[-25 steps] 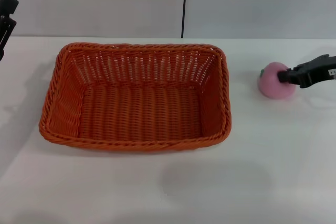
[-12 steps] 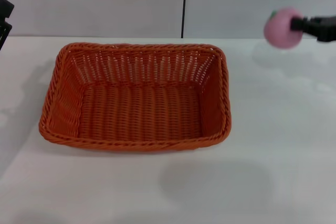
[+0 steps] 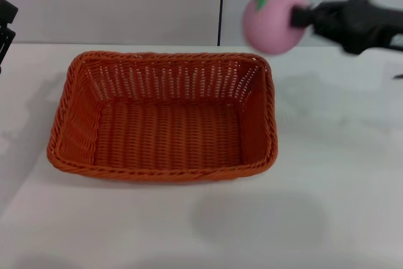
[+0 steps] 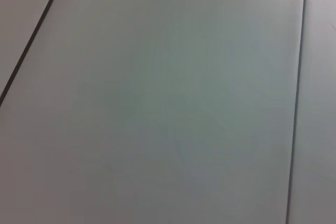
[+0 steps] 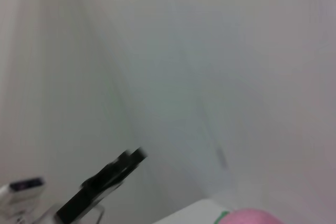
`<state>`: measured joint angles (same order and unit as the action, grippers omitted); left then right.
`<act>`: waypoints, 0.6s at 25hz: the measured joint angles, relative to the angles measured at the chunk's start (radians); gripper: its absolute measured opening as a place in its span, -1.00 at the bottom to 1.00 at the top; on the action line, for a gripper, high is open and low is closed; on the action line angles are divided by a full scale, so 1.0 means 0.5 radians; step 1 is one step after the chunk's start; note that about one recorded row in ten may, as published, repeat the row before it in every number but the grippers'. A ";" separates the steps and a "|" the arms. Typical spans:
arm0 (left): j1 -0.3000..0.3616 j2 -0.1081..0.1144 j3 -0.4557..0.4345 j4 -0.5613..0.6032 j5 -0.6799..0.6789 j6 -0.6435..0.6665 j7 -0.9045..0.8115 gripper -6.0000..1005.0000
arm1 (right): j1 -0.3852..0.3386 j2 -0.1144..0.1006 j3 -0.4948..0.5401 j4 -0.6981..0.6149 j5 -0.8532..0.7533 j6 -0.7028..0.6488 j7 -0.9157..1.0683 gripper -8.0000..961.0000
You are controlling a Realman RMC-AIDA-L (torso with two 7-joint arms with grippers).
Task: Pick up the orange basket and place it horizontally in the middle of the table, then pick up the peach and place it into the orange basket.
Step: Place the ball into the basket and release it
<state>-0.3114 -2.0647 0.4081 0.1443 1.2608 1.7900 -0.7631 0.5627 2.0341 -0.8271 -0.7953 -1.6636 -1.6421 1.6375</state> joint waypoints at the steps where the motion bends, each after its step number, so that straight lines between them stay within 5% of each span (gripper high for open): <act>1: 0.000 0.000 0.000 0.000 0.000 0.000 0.000 0.30 | 0.061 0.002 -0.096 0.099 -0.010 0.041 -0.045 -0.93; 15: 0.032 0.000 0.000 -0.003 0.000 -0.002 0.002 0.30 | 0.185 0.009 -0.334 0.296 -0.097 0.235 -0.097 -0.60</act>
<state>-0.2955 -2.0647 0.4081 0.1426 1.2609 1.7890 -0.7623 0.6553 2.0384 -0.9941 -0.6475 -1.7123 -1.5247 1.5890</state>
